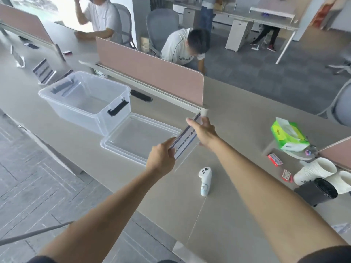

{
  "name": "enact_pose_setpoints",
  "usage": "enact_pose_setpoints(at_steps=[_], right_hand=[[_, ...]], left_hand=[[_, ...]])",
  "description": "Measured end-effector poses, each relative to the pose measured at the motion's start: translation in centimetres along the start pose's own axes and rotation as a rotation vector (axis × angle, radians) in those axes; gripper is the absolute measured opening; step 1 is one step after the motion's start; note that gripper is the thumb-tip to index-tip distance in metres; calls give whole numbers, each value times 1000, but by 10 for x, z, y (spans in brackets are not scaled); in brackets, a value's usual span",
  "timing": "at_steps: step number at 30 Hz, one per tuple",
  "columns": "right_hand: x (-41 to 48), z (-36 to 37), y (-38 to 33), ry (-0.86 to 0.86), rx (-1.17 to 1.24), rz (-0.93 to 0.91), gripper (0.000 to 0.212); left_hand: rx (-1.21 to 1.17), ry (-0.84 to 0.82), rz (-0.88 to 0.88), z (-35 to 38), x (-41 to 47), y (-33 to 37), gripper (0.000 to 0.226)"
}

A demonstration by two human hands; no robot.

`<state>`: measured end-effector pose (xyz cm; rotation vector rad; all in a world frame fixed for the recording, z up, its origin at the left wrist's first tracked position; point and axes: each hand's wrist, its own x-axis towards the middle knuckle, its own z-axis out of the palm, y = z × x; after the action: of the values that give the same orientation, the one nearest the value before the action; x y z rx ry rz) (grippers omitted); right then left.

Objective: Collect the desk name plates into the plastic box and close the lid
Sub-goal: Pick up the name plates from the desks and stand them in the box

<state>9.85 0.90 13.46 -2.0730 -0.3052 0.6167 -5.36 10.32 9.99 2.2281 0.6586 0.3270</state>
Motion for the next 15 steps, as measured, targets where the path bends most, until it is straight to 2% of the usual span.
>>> enact_pose_setpoints(at_steps=[5, 10, 15], right_hand=[[-10, 82, -75, 1, -74, -114, 89], [-15, 166, -147, -9, -103, -251, 73], [-12, 239, -202, -20, -81, -307, 75]], left_hand=[[-61, 43, 31, -89, 4, -59, 45], [-152, 105, 91, -180, 5, -124, 49], [-153, 201, 92, -243, 12, -170, 56]])
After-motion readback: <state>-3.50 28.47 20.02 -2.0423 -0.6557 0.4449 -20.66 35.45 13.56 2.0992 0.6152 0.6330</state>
